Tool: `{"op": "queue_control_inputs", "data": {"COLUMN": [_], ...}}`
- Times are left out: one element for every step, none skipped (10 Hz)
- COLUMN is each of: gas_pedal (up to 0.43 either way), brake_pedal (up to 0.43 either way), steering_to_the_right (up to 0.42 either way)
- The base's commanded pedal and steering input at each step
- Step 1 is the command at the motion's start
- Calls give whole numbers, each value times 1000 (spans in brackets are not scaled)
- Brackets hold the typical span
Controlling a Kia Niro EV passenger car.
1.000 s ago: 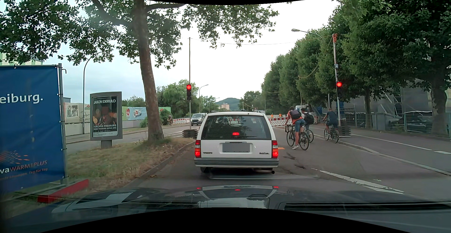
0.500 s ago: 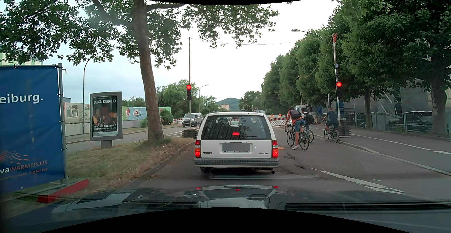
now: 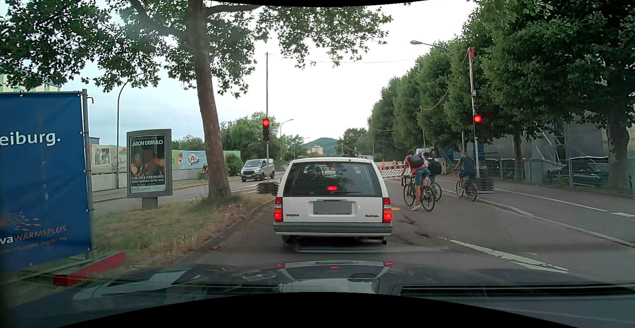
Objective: Follow the waypoints while adhering to traffic rules and regulations
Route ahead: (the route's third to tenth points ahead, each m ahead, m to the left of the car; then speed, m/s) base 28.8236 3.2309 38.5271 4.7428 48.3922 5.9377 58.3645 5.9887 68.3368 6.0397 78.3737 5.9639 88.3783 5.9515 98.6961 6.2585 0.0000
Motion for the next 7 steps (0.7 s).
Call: {"op": "queue_control_inputs", "data": {"gas_pedal": [0, 0, 0, 0, 0, 0, 0], "brake_pedal": [262, 262, 262, 262, 262, 262, 262], "steering_to_the_right": [6, 6, 5, 6, 6, 6, 5]}}
